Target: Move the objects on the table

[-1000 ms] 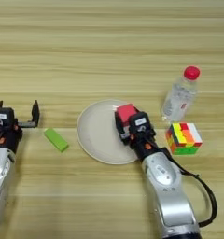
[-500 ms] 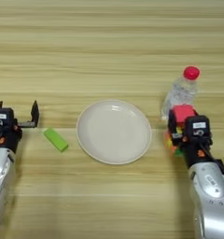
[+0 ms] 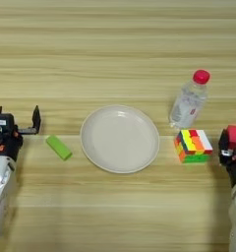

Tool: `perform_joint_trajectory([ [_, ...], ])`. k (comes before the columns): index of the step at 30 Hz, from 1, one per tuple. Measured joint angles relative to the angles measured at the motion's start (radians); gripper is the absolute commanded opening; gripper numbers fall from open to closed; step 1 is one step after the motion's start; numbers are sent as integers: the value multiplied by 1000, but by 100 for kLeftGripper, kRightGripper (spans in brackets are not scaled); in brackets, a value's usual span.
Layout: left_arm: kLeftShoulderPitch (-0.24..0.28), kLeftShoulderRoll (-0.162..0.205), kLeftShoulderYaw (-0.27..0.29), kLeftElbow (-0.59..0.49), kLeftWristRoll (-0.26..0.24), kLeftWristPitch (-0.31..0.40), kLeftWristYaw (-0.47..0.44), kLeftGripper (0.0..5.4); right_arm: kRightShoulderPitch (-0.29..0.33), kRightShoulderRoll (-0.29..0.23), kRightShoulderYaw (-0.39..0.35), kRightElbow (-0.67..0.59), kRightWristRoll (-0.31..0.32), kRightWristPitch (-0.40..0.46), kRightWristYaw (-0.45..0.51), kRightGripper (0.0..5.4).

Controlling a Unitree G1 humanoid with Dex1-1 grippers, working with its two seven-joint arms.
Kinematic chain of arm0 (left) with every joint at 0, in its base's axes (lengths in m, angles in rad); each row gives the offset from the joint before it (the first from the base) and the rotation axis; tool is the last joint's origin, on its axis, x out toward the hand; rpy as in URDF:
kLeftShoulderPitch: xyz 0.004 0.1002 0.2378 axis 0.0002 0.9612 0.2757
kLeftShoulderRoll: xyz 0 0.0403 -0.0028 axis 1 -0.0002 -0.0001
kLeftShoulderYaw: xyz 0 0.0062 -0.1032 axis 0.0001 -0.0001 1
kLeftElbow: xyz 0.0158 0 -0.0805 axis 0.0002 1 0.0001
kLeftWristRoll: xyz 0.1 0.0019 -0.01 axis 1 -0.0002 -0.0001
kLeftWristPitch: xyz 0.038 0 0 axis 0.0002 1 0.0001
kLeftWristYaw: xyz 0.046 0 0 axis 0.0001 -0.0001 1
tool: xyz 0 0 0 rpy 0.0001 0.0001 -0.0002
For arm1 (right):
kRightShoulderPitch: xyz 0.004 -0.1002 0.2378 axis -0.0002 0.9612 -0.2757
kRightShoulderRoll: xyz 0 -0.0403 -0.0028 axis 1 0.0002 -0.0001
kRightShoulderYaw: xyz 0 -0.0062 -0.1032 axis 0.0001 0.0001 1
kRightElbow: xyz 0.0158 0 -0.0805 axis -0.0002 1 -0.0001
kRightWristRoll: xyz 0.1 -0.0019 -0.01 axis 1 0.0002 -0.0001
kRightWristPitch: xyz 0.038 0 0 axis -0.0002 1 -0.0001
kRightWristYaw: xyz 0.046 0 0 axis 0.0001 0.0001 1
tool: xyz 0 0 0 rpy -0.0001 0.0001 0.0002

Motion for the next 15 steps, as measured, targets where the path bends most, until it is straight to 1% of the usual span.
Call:
perform_joint_trajectory([
  [3,0,0,0,0,0,0,0,540,-21,-5,-4,43,0,-18,-2,232],
  [7,0,0,0,0,0,0,0,540,-33,-10,-7,110,1,-37,-1,232],
  [15,0,1,0,0,0,-1,0,540,-79,-21,-6,293,1,-89,4,232],
])
